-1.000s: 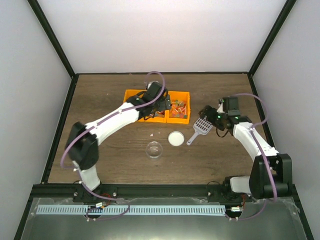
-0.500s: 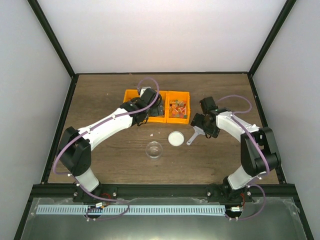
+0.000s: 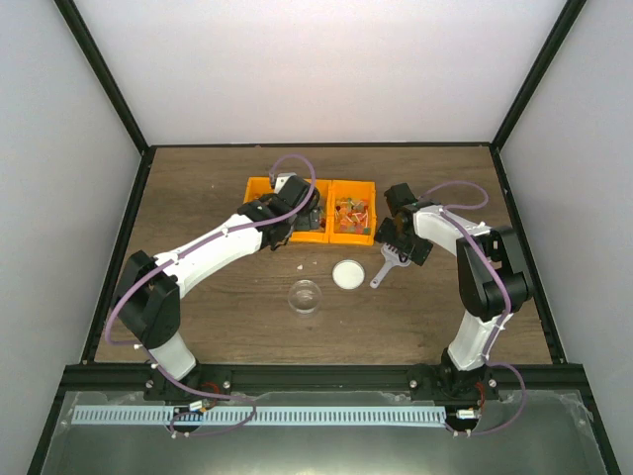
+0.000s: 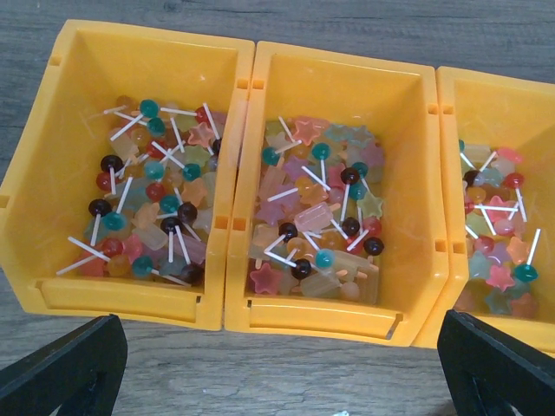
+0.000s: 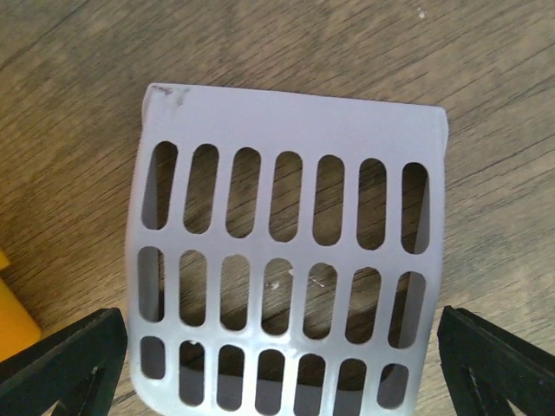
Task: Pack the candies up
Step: Pick up the spatula from the center of the board.
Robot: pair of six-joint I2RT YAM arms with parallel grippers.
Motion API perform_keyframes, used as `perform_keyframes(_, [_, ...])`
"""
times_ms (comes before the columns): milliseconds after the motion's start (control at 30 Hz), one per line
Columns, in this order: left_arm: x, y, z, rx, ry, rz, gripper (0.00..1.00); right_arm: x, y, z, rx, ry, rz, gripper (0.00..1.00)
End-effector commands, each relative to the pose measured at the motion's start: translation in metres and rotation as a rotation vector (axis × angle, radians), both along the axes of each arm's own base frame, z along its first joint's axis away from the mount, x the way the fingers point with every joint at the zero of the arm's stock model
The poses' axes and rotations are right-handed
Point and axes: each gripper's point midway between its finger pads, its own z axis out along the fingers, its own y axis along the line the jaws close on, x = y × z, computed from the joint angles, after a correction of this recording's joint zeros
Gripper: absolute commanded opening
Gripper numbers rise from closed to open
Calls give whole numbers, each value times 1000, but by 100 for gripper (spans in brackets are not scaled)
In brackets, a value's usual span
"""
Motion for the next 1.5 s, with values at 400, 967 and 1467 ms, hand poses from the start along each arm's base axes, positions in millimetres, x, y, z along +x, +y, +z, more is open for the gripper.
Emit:
perform_keyframes(400, [2, -7, 3, -4, 6, -73, 100, 4, 2, 15, -8, -55, 10, 70])
perform_keyframes(967, [4, -45, 83, -643, -81, -455, 100, -23, 115, 182, 1015, -621, 651, 72])
perform_keyframes(1467, [-33, -59, 139, -981, -228, -799, 100, -77, 127, 251, 1506, -716, 935, 73])
